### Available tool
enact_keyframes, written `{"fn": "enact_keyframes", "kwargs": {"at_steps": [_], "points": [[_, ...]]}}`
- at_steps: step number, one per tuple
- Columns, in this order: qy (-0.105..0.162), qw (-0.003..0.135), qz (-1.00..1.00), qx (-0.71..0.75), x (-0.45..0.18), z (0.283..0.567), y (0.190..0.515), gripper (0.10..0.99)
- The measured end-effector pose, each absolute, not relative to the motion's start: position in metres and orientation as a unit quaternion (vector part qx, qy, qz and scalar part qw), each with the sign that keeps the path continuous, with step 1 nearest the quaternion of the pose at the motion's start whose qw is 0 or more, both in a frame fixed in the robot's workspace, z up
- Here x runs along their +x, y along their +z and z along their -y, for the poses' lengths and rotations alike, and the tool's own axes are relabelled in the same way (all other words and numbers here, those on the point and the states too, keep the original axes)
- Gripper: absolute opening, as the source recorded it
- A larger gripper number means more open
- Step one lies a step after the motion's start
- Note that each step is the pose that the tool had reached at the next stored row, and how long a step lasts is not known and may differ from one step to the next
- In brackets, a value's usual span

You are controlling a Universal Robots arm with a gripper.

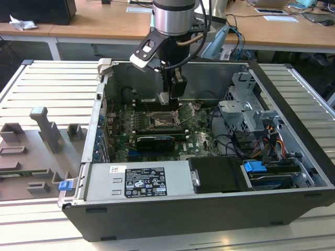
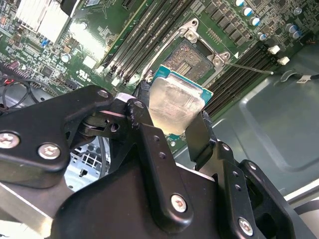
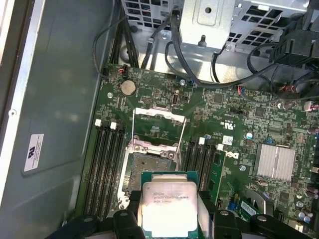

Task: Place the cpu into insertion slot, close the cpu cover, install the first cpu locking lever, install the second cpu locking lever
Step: 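Place the cpu into insertion slot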

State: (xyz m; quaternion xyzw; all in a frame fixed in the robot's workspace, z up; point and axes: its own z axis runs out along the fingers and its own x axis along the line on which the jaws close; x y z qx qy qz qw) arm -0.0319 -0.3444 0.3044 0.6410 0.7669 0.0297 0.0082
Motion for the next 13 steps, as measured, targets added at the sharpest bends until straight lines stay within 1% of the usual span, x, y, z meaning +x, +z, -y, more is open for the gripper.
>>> {"fn": "enact_keyframes", "kwargs": {"at_steps": [13], "points": [[0.029, 0.008, -0.767, 0.641, -0.0319, 0.3444, 0.3011, 0.529]]}}
